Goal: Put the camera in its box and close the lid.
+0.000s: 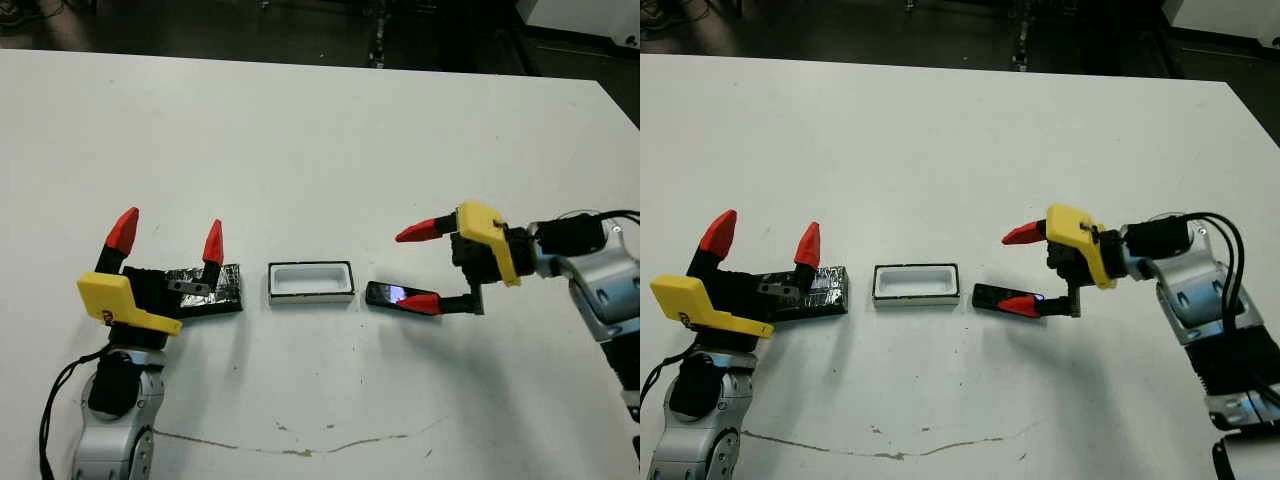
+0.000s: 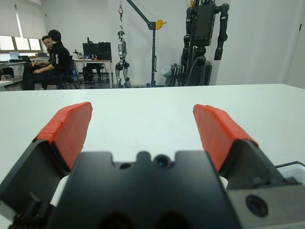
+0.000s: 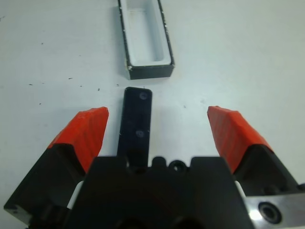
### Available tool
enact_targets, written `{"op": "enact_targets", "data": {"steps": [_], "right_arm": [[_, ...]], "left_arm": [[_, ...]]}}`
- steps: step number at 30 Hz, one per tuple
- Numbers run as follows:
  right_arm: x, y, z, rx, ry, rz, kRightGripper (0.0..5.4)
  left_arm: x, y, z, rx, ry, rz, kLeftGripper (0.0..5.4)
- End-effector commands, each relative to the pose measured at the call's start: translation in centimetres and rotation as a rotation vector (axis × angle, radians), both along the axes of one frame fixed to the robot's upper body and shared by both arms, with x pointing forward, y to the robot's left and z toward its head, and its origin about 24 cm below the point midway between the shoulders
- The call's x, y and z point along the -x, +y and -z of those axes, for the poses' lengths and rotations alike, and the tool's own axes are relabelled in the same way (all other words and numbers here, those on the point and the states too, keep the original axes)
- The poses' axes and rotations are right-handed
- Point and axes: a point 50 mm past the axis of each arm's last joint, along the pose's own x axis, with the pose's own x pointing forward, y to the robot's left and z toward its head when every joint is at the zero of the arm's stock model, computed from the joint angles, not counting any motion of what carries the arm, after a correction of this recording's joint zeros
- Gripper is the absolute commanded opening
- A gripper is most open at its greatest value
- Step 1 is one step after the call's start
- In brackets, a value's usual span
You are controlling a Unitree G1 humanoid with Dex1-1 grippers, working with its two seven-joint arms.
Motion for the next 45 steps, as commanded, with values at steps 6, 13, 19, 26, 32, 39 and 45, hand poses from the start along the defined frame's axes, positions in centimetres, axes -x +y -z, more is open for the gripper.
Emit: {"op": "enact_targets", "data": {"steps": [6, 13, 19, 26, 32, 39, 45], "right_arm": [[0.4, 0.0, 0.9, 0.008, 0.015, -0.010, 5.38], [0.5, 0.1, 1.5, 0.008, 0.056, 0.014, 5.38], [0.4, 0.1, 1.8, 0.014, 0.076, 0.018, 5.38], [0.4, 0.2, 2.3, 0.011, 0.092, 0.012, 5.38], [0.4, 0.2, 2.3, 0.015, 0.105, 0.019, 5.38], [0.3, 0.1, 2.3, 0.008, 0.123, 0.024, 5.38], [0.4, 0.1, 2.5, -0.003, 0.136, 0.036, 5.38]], "left_arm": [[0.2, 0.1, 0.3, -0.014, 0.023, -0.001, 5.40], [0.2, 0.0, 0.3, -0.014, 0.023, -0.003, 5.40], [0.2, 0.0, 0.3, -0.015, 0.023, -0.003, 5.40], [0.2, 0.0, 0.3, -0.007, 0.022, 0.000, 5.40], [0.2, 0.0, 0.3, -0.023, 0.022, -0.005, 5.40], [0.2, -0.1, 0.3, -0.017, 0.025, -0.008, 5.40], [0.2, -0.1, 0.3, -0.021, 0.029, -0.008, 5.40]]}}
